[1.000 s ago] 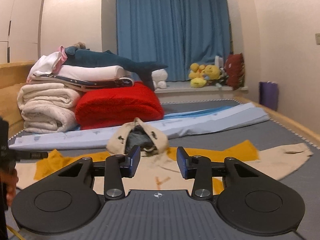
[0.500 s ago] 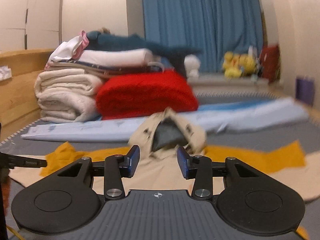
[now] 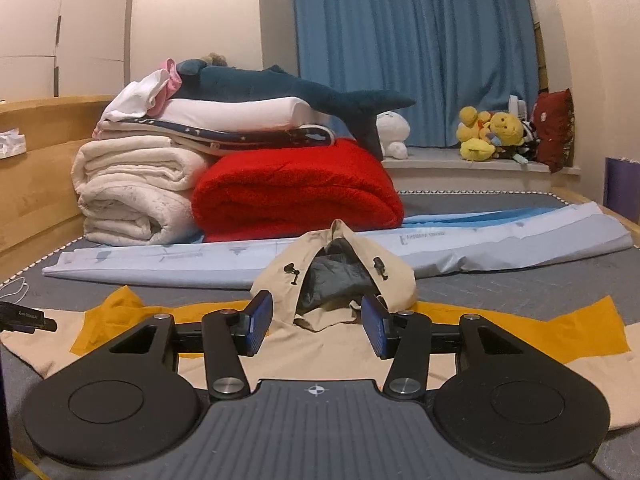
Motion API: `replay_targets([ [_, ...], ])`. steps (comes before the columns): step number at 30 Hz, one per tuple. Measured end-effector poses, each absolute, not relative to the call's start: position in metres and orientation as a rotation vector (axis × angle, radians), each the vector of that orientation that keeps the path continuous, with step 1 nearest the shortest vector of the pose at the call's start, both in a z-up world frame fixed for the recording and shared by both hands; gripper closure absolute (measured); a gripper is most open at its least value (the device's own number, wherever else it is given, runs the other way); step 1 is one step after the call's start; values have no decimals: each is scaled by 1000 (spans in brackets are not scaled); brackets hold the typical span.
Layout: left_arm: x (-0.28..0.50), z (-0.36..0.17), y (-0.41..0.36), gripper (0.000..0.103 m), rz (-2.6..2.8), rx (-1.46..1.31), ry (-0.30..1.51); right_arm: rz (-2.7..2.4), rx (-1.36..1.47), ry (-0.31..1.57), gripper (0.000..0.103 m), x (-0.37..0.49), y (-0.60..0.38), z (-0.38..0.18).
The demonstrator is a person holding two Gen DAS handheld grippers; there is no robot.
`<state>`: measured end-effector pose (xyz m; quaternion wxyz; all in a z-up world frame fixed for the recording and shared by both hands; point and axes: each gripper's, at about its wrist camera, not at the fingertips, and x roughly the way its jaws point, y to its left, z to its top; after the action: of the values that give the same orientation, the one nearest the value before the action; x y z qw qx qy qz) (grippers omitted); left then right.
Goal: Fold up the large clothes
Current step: 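Move the left tool to the sleeve cuff nearest it and grasp it, then fold the held sleeve across the jacket body with the left tool, release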
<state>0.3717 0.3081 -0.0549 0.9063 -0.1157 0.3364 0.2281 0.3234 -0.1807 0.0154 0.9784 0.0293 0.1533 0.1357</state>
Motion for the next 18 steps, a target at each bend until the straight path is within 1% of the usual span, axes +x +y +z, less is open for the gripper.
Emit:
replay_targets([
  [8,349,-80,413,45,701,-464,686,301,-15,399,52,329,-177,6],
  [15,327,-101,475,45,801,-653,662,293,-25,447,52,337,-172,-1],
  [16,325,-103,481,47,807,-675,653,297,-22,453,53,337,-171,-3],
  [18,322,-110,491,49,805,-738,633,307,-13,462,63,339,-170,-4],
])
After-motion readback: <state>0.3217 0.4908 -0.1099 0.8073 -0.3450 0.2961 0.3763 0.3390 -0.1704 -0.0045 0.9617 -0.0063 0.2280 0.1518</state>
